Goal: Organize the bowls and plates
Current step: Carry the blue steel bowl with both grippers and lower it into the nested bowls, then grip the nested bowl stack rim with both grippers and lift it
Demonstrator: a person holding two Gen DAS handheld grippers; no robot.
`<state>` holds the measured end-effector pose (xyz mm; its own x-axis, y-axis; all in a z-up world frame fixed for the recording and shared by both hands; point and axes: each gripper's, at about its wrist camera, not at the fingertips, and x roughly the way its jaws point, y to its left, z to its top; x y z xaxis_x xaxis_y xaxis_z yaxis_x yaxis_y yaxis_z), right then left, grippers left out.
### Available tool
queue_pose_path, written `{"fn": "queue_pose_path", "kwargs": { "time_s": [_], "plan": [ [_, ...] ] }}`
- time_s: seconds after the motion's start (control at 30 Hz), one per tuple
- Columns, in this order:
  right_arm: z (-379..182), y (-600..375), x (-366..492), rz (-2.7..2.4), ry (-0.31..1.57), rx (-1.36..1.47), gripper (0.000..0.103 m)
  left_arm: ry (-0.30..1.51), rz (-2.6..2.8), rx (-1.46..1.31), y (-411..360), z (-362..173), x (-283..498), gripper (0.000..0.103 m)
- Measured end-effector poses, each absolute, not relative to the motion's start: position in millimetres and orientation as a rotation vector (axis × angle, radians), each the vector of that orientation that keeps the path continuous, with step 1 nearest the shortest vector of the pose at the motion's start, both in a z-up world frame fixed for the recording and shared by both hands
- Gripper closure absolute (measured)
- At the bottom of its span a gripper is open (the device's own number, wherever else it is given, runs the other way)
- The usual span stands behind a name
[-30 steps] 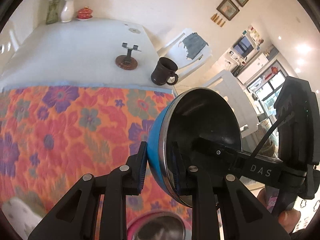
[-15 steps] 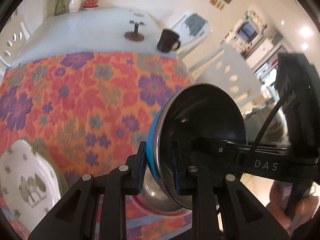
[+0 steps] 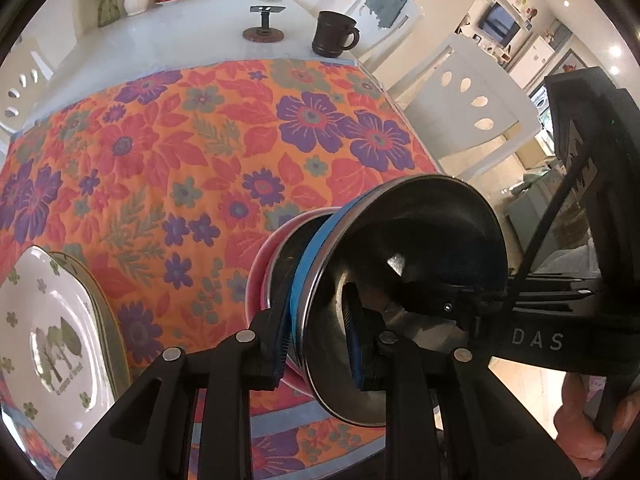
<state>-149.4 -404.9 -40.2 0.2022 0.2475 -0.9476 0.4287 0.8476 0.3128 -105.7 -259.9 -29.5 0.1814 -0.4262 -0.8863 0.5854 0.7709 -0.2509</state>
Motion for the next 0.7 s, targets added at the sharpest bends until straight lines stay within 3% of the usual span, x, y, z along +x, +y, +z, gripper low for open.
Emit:
{"fn": "queue_pose_path", "kwargs": {
  "time_s": [0.37, 0.7],
  "plan": [
    [-36.2, -411.6, -150.5, -0.128, 1.377, 0.604, 0.076, 1.126, -0.665, 0.15, -246.3, -16.9, -95.4, 0.079],
    [-32.0, -405.0, -149.7, -0.156, 1.367, 0.472, 0.076, 1.249, -0.689, 0.031, -228.2, -44.3, -96.0, 0.076]
  ]
}}
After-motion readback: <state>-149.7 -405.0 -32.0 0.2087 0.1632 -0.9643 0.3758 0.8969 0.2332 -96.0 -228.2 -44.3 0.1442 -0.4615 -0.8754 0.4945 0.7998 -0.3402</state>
